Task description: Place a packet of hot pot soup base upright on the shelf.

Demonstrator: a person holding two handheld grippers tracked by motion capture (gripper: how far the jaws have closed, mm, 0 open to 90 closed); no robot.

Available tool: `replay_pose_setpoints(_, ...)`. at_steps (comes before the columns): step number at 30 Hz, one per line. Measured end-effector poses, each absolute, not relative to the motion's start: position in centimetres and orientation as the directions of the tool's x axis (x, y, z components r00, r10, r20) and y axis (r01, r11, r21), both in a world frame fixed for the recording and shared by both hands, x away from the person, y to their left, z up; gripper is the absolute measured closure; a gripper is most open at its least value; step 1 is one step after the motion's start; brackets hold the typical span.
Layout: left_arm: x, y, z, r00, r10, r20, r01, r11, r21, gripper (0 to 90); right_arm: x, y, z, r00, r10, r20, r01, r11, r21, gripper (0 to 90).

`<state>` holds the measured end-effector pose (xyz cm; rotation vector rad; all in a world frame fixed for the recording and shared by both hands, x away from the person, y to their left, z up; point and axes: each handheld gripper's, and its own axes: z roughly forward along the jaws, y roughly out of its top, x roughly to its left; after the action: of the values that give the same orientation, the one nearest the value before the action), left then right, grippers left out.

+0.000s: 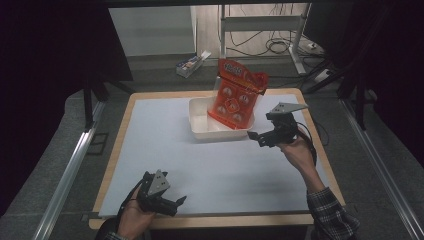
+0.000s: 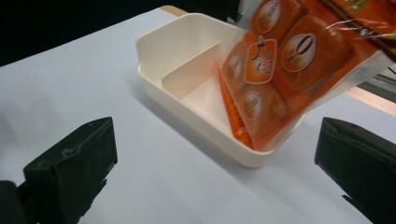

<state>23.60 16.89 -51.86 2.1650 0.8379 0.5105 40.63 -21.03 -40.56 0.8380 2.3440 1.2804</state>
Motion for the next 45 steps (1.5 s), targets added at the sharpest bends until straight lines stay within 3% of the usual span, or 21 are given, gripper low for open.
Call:
replay_pose_setpoints(25,23.5,17.0,-51.8,0.700,0.707,0.103,0.403,-0.510,0.760,1.9,34.1,-20.8,-42.3,-0.809,0.584,-0.073,0.276,0.486,0.829,0.0)
replay_pose_setpoints(45,23.5,17.0,-51.9,0.697,0.704,0.136,0.395,-0.535,0.747,2.1,30.9,-23.7,-45.4,-0.794,0.606,-0.045,0.305,0.461,0.833,0.0)
